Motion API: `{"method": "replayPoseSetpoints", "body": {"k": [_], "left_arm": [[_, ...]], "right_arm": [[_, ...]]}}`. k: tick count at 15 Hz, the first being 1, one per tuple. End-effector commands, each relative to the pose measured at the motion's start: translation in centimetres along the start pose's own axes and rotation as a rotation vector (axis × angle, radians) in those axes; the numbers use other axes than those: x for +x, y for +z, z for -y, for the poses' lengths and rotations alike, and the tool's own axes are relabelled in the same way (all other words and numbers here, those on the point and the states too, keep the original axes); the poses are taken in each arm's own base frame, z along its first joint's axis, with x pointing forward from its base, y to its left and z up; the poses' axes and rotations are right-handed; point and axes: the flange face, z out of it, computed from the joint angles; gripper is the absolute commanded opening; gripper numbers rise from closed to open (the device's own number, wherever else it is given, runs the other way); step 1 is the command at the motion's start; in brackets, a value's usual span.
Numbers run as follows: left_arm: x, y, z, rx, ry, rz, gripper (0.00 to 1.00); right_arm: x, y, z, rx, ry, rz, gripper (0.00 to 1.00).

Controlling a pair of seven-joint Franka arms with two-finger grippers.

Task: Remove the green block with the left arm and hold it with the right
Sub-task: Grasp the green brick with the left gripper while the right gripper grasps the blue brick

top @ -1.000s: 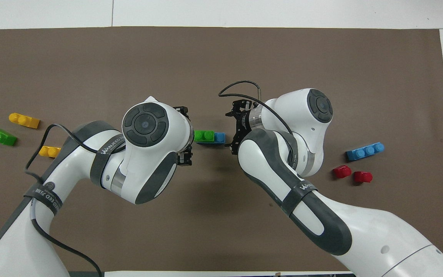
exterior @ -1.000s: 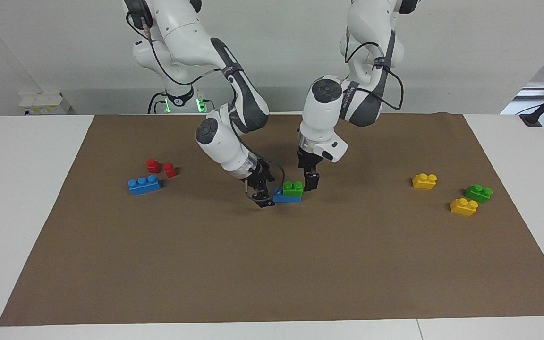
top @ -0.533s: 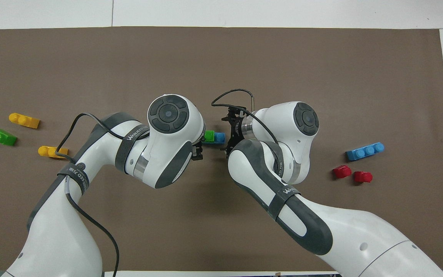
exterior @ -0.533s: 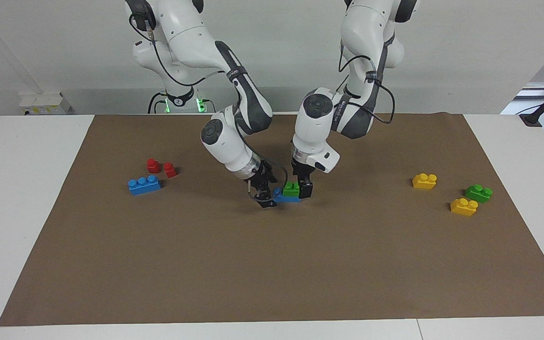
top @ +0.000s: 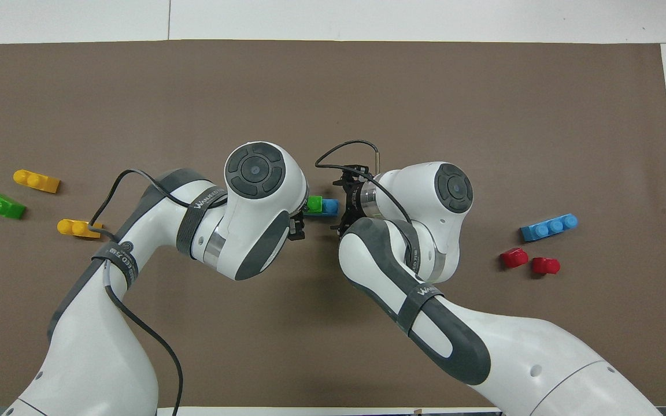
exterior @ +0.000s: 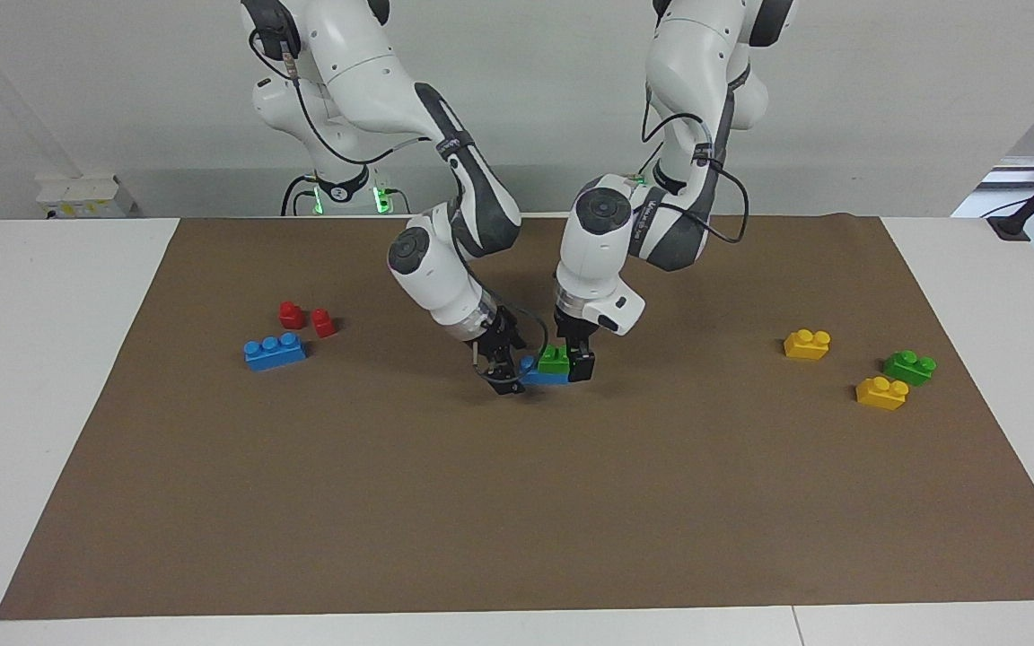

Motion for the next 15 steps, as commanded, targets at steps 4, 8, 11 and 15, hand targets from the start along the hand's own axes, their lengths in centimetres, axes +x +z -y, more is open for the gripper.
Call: {"method": "replayPoseSetpoints", "body": {"k": [4,8,11,15], "left_arm": [[0.0,0.6,0.2,-0.017,-0.008,-0.008,1.00],[0.2,0.7,0.2,-0.016,-0.010,-0.010,1.00],[0.2,0.8,0.4,-0.012,-0.006,-0.012,1.00],[0.3,0.9,0.4,-0.011,-0.006,-0.013,0.99]], "right_arm": [[-0.6,0.6,-1.1,0.031,0.005,0.007,0.91],[-0.7,0.6,-1.2,0.036,0.003,0.007,0.60],[-0.7,0.6,-1.2,0.037,-0.002,0.007,0.27],[-0.7,0.5,-1.1,0.040,-0.003,0.007,0.00]]}}
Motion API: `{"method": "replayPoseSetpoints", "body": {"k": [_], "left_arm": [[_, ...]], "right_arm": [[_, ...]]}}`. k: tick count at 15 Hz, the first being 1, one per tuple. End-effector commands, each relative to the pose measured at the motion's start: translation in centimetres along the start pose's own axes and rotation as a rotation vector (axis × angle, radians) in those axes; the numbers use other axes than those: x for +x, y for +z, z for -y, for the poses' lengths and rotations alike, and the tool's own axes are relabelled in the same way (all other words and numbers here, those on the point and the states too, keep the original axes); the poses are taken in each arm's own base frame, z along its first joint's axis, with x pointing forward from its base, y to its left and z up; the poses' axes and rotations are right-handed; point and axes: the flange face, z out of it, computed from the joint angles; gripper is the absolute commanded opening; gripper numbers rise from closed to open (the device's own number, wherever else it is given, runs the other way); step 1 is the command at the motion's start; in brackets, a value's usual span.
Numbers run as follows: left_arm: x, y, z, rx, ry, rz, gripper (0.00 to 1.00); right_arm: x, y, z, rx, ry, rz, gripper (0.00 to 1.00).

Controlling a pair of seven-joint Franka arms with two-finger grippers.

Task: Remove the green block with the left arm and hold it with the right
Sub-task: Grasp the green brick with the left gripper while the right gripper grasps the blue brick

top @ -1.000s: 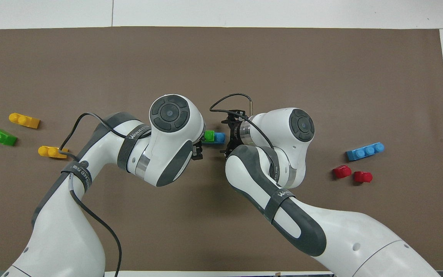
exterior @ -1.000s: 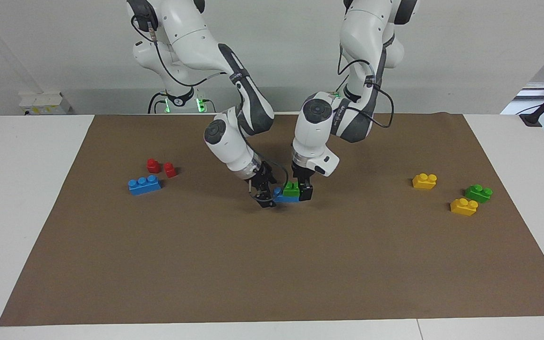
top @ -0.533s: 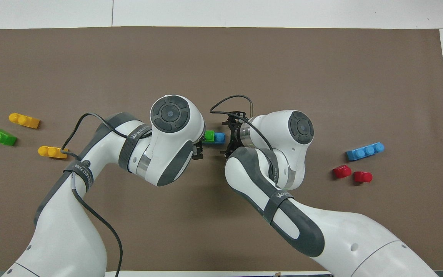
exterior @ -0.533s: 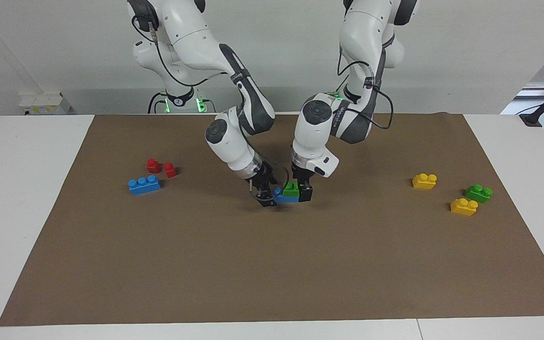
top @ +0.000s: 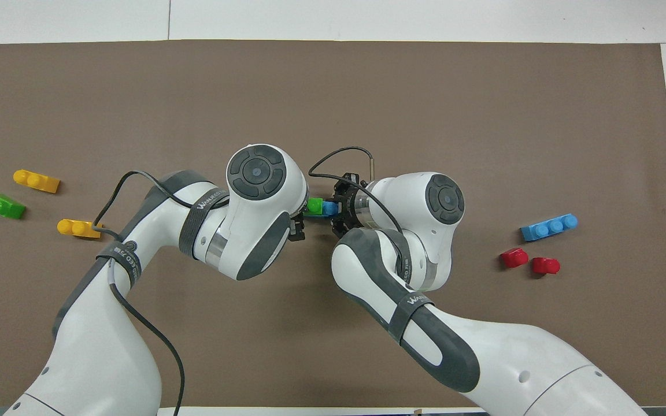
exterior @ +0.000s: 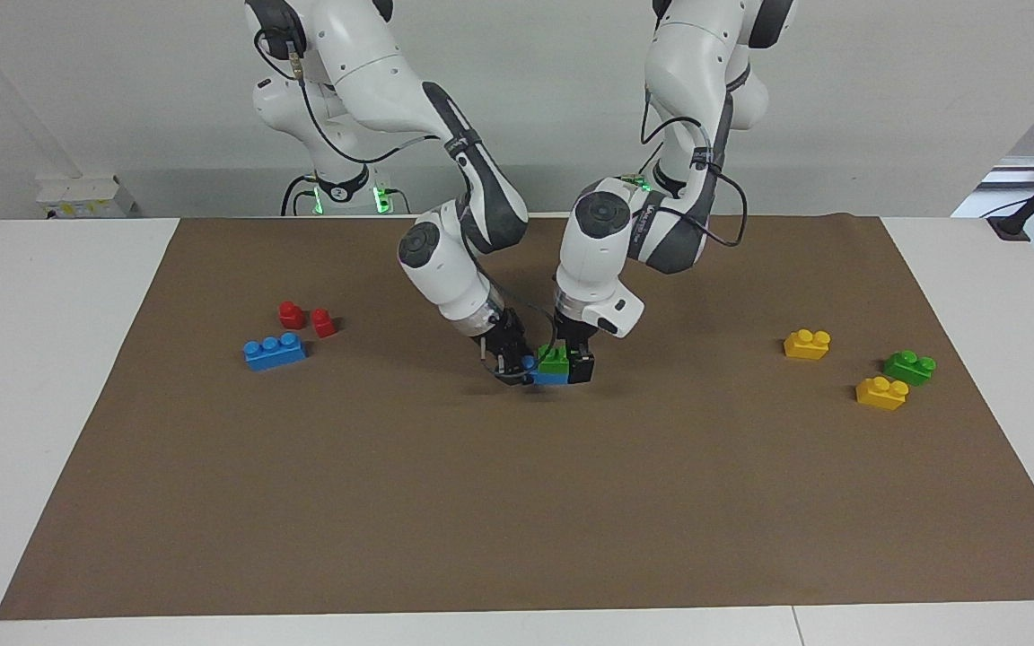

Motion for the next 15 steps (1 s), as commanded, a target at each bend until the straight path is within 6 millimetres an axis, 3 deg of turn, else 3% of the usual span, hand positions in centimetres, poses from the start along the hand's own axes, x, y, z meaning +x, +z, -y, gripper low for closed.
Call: {"method": "replayPoseSetpoints", "body": {"k": [1,2,3,5,12,15], "left_arm": [[0.1,0.2,0.3,-0.018,-0.003,-0.010,0.99],[0.1,0.2,0.3,-0.018,0.000,-0.010,0.94],[-0.1,0.2,0.4,-0.018,0.007,-0.010,0.79],[-0.3,0.2,0.4,-0.027,0.035,-0.005,0.00],[-0.1,-0.6,-0.1,-0.061,0.051,0.022,0.00],[1.3,-3.6,-0.8,-0.080,0.035,0.030,0.00]], "right_arm": [[0.2,-0.1,-0.2,0.018,0.011,0.010,0.00],[0.2,0.0,-0.2,0.017,0.007,0.010,0.00],[0.2,-0.1,-0.2,0.018,0.006,0.010,0.00],[0.3,-0.1,-0.2,0.018,0.008,0.010,0.00],[1.0,0.2,-0.5,0.042,0.018,0.000,0.00],[0.9,0.2,-0.5,0.046,0.014,0.000,0.00]]}}
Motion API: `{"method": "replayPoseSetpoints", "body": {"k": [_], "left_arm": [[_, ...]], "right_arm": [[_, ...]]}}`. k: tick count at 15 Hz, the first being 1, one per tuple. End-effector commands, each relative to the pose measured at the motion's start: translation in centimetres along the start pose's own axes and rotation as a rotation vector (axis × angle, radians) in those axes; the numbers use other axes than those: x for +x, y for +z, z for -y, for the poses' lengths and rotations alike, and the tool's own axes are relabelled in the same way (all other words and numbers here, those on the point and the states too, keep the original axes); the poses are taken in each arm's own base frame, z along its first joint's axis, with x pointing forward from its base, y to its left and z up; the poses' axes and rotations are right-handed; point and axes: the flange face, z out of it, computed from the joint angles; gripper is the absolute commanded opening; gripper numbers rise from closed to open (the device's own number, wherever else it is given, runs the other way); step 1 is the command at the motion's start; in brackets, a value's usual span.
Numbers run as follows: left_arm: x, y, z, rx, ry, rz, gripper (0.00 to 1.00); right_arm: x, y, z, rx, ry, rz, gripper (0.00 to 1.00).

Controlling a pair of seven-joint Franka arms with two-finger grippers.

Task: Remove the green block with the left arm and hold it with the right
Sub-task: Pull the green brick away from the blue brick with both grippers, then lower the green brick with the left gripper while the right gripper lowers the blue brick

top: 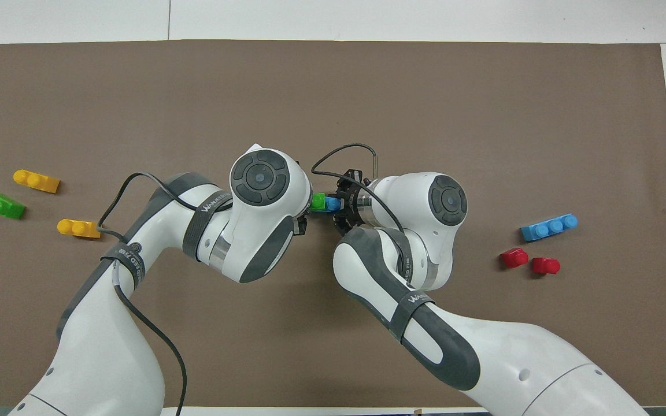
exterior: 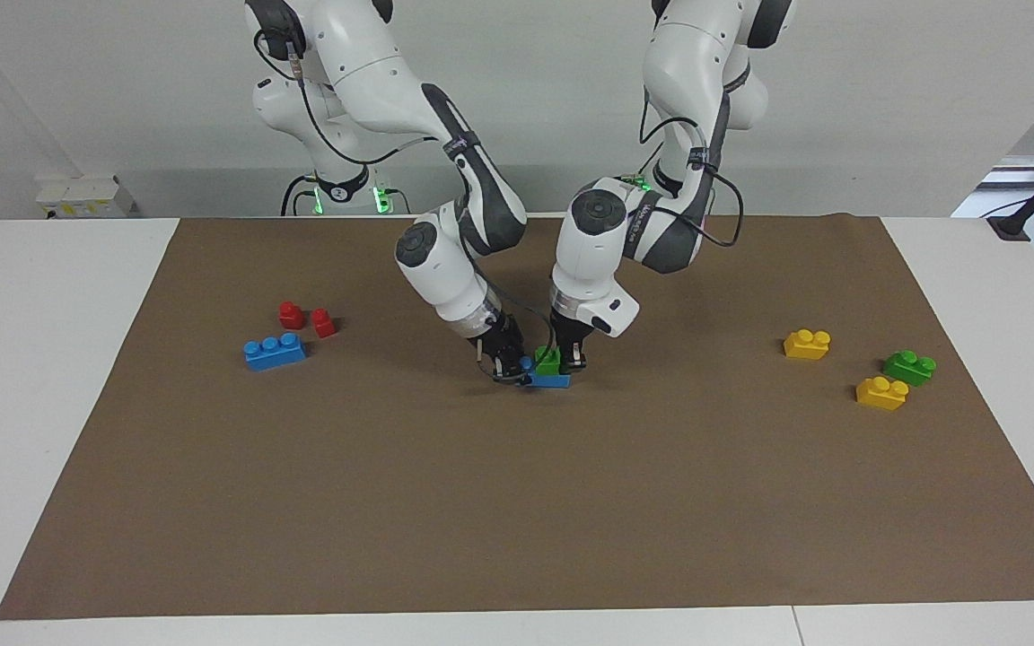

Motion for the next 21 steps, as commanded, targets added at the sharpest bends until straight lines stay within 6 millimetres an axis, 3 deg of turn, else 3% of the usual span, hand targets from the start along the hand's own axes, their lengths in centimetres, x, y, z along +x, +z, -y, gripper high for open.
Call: {"method": "replayPoseSetpoints", "body": {"k": [1,3,6,8,10,14,16,21], "left_arm": [[2.5,-4.6,-1.1,-0.050,-0.026,0.008,0.00],[4.5,-7.0,-1.9,-0.058,-0.039,0.005,0.00],[7.2,-9.0,-2.6,-0.041,0.007,-0.016,0.00],[9.9,-9.1,-3.5,-0.018,0.034,-0.034,0.00],[13.3,-9.1,-4.9,-0.013,0.056,-0.042,0.00],[22.2,-8.9,-7.4,0.003,0.148,-0.056,0.00],[25.7,-8.3,-7.6,0.017,0.227,-0.057,0.00],[33.1,-7.5,-8.2,0.036,0.372,-0.052,0.00]], "right_arm": [[0.4,0.5,-1.2,-0.002,0.003,0.001,0.00],[0.1,0.5,-1.1,0.000,-0.002,0.004,0.00],[0.3,-0.4,0.0,0.005,0.009,0.011,0.00],[1.2,-3.0,1.7,-0.015,0.014,0.020,0.00],[2.8,-7.1,4.1,-0.035,-0.019,0.034,0.00],[9.4,-14.0,8.6,-0.073,-0.094,0.051,0.00],[14.5,-16.8,10.1,-0.077,-0.146,0.042,0.00],[24.9,-19.7,10.7,-0.090,-0.160,0.032,0.00]]}}
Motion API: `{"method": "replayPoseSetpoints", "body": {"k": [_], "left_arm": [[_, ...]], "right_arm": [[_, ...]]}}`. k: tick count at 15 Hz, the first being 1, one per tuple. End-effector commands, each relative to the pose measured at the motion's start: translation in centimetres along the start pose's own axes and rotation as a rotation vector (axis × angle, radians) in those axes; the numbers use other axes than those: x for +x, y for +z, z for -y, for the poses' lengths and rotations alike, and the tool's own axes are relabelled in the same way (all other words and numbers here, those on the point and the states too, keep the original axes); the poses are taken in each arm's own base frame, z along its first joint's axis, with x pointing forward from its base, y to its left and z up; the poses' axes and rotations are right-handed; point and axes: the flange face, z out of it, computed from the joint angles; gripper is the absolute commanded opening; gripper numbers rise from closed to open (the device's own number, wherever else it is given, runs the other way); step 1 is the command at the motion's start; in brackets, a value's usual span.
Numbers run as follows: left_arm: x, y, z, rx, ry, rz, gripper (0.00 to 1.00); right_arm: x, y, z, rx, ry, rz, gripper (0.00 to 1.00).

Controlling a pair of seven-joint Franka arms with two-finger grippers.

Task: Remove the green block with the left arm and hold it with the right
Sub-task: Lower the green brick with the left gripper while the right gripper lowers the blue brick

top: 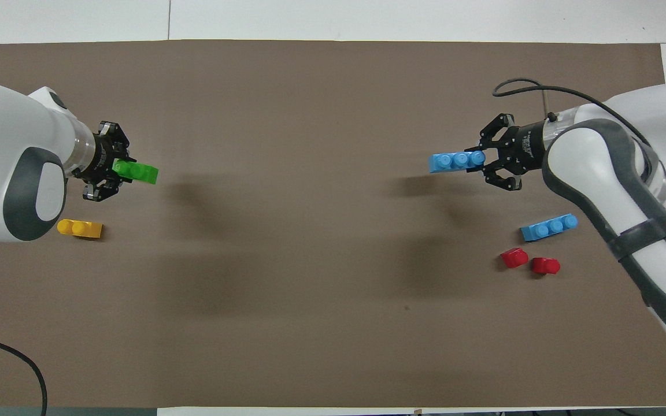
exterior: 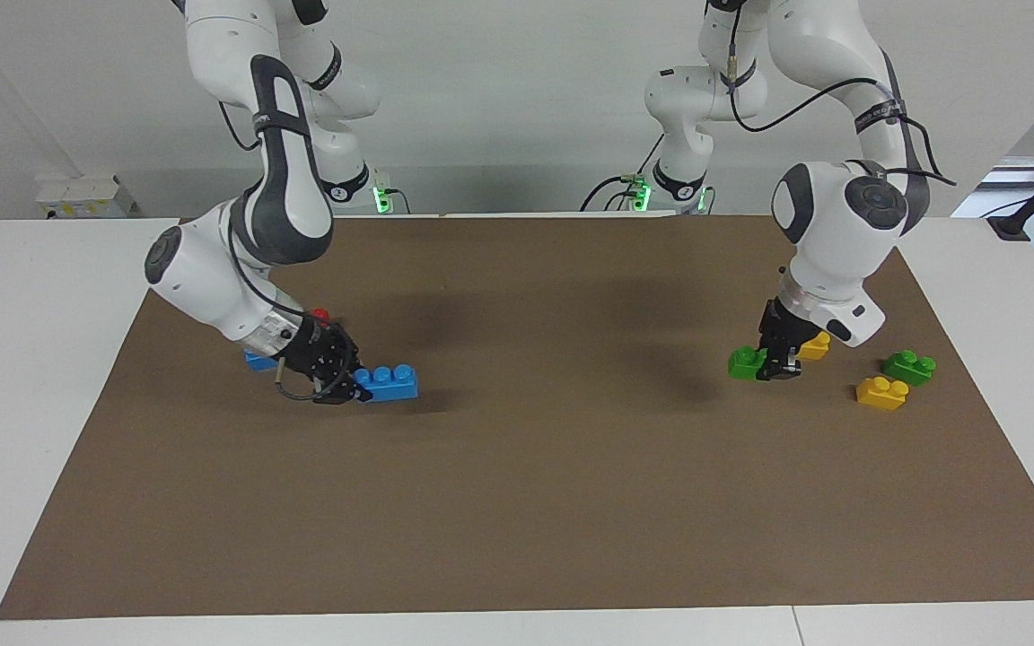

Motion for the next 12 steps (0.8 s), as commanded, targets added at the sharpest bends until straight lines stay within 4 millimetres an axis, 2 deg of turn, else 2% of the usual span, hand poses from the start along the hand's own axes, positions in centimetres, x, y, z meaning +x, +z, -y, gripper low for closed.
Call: {"method": "replayPoseSetpoints", "body": {"k": [1,3,4,8,12], "left_arm": [[2.8,1.1,1.3,0.005,0.100,0.005,0.00],[4.9,2.9,2.1,-0.007,0.146,0.000,0.00],[5.3,3.6,2.1,-0.011,0.161,-0.002,0.00],[6.0,6.6,1.2,-0.029,0.174,-0.007,0.00],[7.3,7.6,0.8,-0.040,0.184,-0.014,0.00]], "right_arm": [[4.0,-0.4,-0.9,-0.012,0.005,-0.005,0.00],[6.0,0.0,-1.5,-0.026,0.038,-0.002,0.00],[7.0,0.1,-2.0,-0.029,0.057,-0.003,0.00],[10.3,0.8,-4.1,-0.044,0.047,0.000,0.00],[12.2,0.7,-5.1,-0.035,0.050,-0.008,0.00]]}}
